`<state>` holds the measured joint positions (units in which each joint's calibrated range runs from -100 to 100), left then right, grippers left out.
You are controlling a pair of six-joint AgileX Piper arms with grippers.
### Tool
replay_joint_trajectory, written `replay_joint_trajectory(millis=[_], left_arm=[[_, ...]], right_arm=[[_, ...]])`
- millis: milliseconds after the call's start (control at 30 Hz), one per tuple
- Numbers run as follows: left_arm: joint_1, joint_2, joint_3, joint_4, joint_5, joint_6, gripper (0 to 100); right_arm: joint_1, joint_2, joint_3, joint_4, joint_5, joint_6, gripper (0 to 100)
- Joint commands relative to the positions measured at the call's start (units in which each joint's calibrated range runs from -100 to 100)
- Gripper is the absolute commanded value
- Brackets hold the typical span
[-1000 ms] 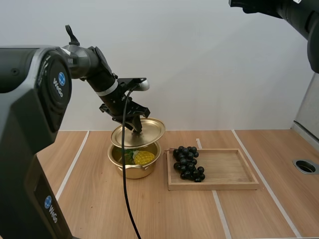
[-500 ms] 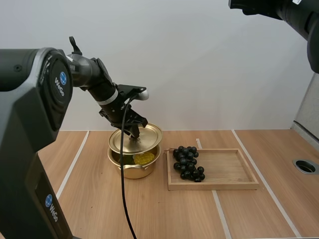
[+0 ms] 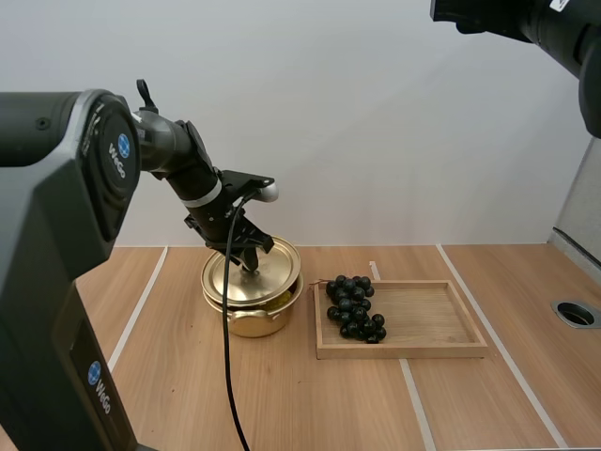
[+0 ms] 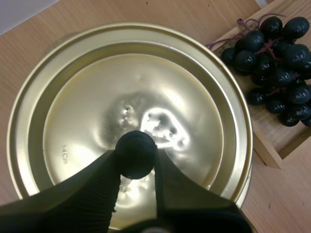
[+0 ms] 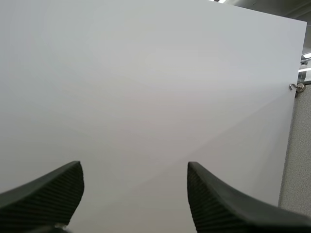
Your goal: Open the pot, put the pineapple inside, and close it
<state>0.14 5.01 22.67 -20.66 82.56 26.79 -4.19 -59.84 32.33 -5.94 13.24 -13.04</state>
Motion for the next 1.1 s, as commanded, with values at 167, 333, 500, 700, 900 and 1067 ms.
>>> replay_joint_trajectory(millis=[167,333,500,700,900,1067], left_arm=[[-0.17,0.25,1.92,-0.26,6.29,0.84,28],[-0.17,0.25,1.92,-0.15,9.38,0.92,28],[-0.17,0.25,1.92,-0.15,5.69,0.92,28],[-0.17,0.25,1.92,-0.29,2.28,0.81,28],[-0.17,0.25,1.92,-0.28,6.15,1.05,62],[-0.17,0.12,1.92,-0.16,13.49,4.5,100]], right_arm=[[-0.22,-0.32,-0.12,-0.38,-0.02,-0.27,100],[-0.22,-0.32,-0.12,-0.38,-0.02,-0.27,100],[-0.22,-0.32,-0.12,-0.38,-0.02,-0.27,100],[-0.22,-0.32,-0.12,-0.38,-0.02,-0.27,100],[-0.22,-0.32,-0.12,-0.38,-0.02,-0.27,100],[-0.22,-0.32,-0.12,-0.38,-0.02,-0.27,100]])
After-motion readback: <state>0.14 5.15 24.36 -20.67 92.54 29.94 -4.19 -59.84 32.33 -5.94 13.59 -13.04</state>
